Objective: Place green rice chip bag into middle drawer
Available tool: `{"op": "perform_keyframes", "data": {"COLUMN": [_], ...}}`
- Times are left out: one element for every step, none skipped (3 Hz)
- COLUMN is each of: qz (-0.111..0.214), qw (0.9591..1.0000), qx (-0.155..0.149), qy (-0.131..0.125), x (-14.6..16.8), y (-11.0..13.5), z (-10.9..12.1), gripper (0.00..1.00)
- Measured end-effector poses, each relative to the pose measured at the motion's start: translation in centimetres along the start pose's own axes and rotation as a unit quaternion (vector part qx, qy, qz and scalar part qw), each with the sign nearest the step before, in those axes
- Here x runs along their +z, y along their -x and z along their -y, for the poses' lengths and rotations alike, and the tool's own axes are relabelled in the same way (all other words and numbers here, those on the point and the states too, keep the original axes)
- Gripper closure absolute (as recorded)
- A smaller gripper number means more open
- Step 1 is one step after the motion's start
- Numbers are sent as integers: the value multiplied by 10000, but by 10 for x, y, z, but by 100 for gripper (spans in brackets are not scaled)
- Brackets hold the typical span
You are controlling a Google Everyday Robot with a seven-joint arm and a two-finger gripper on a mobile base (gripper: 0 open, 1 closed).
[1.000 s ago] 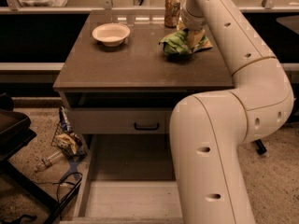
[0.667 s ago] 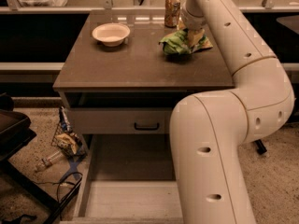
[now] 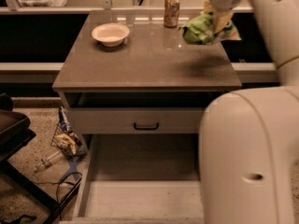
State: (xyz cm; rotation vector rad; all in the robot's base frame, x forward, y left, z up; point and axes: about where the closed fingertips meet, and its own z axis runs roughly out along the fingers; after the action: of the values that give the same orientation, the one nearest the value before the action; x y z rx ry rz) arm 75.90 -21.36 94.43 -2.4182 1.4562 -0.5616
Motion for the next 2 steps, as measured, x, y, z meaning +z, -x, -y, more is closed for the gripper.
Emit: {"op": "perform_keyframes", "data": {"qz": [227, 1057], "qw": [9974, 9693], "qx": [562, 1357], "qy": [-392, -1759], "x": [-64, -170], "y": [-7, 31], "z": [-35, -58], "gripper": [100, 100]}}
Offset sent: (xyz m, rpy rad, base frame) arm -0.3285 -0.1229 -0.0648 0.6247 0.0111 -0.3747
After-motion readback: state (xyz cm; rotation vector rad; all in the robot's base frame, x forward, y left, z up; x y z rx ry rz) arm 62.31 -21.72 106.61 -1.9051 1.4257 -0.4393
